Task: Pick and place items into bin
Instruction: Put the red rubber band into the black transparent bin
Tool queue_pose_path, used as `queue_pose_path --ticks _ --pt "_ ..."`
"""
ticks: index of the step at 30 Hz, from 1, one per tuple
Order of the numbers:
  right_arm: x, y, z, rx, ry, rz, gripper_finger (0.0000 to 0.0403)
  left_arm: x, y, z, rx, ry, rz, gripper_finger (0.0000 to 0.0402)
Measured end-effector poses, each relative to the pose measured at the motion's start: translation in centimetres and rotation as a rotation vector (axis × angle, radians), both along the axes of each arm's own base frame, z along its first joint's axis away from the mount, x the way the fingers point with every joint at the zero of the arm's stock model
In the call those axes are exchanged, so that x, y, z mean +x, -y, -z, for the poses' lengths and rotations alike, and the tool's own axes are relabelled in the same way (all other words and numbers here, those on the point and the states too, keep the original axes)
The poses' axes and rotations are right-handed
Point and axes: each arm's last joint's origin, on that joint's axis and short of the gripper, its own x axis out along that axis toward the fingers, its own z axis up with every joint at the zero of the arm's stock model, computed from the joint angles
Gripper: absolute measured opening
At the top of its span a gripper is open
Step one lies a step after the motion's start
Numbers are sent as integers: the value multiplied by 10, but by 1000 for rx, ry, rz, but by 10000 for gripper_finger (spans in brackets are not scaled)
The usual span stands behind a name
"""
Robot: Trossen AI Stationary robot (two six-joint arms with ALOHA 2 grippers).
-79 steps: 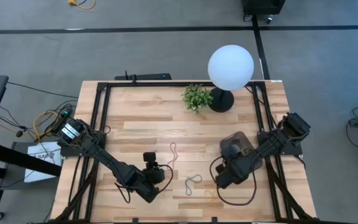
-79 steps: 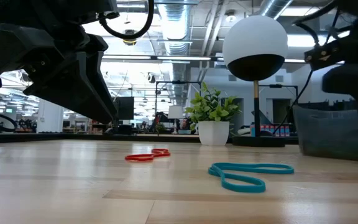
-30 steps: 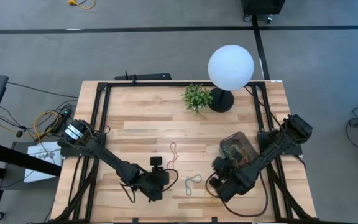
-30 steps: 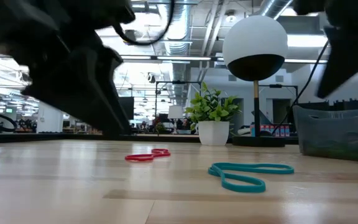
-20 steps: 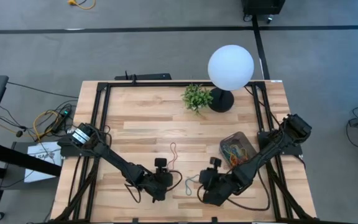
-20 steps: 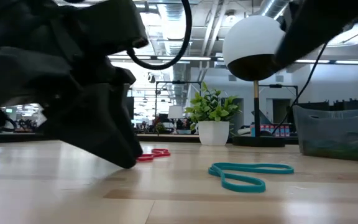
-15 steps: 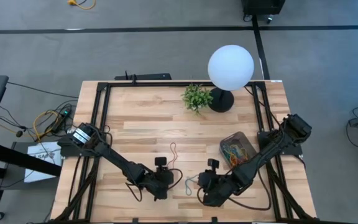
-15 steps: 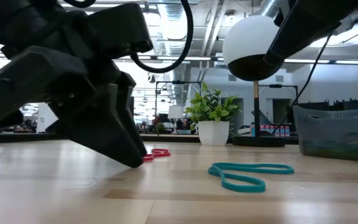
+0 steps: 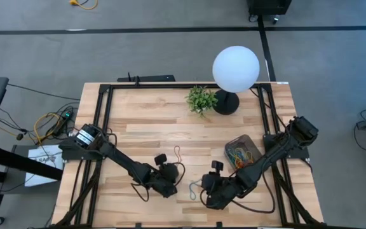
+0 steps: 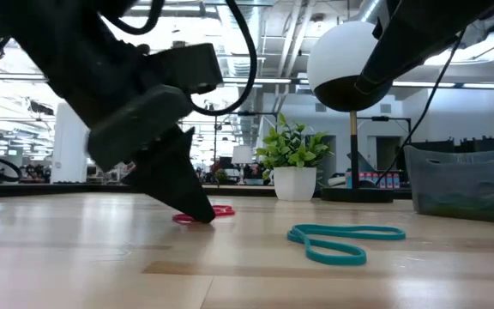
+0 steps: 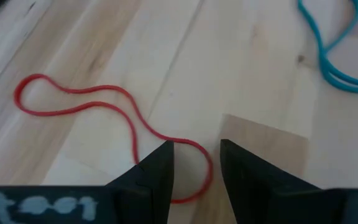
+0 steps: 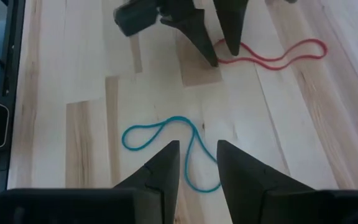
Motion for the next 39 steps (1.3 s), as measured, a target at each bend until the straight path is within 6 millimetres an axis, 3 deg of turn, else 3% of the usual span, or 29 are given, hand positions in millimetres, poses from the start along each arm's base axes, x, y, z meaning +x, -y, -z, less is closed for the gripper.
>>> queue_pose_path --ticks 10,19,22,30,33,39 --pt "0 0 0 -1 1 2 102 0 -7 2 -101 -52 -36 110" --pt "4 6 0 -2 1 21 102 0 -4 2 -104 -108 85 10" --pt "10 14 0 -3 1 46 102 2 -3 1 -85 -109 132 6" --pt "31 36 -3 -27 43 12 102 -10 27 -36 -75 -118 285 0" --pt "38 35 -7 5 91 -62 102 -19 35 -56 8 -39 272 0" --pt "46 26 -15 -17 224 -222 102 -31 48 -70 99 59 246 0"
